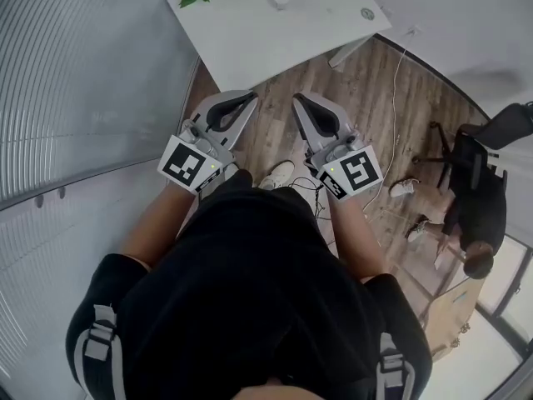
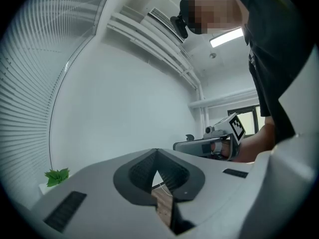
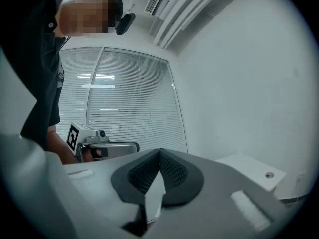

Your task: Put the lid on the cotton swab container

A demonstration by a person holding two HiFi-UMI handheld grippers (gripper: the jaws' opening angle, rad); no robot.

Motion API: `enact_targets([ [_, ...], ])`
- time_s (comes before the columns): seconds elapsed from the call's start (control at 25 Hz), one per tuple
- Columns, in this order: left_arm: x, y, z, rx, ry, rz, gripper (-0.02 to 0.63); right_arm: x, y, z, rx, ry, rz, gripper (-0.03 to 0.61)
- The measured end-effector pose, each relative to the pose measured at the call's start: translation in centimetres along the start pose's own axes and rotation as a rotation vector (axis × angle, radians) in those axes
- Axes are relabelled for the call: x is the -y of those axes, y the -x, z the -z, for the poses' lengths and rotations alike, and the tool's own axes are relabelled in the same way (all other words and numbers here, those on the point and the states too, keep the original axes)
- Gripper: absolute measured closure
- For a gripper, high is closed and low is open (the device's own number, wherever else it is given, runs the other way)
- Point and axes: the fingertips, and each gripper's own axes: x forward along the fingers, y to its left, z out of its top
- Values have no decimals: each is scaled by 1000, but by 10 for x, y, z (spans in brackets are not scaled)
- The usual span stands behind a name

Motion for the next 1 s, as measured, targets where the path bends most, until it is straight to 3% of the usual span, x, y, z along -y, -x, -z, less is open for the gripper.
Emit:
enact_targets([
  [0.48,-7,12,7,-14,-1,-2,604,-6,0,1,11,3,27,568],
  [0.6,-9,14,7,-18,-10,-14,601,-10,-2,1,7,4,21,501],
  [0.92,-13,14,8,-20,-32,-40,354,-5,-3,5,-6,3,33,350],
  [1.0,-13,8,6,-9,-32,-59,327,2,2,4,-1,-3,34,337],
])
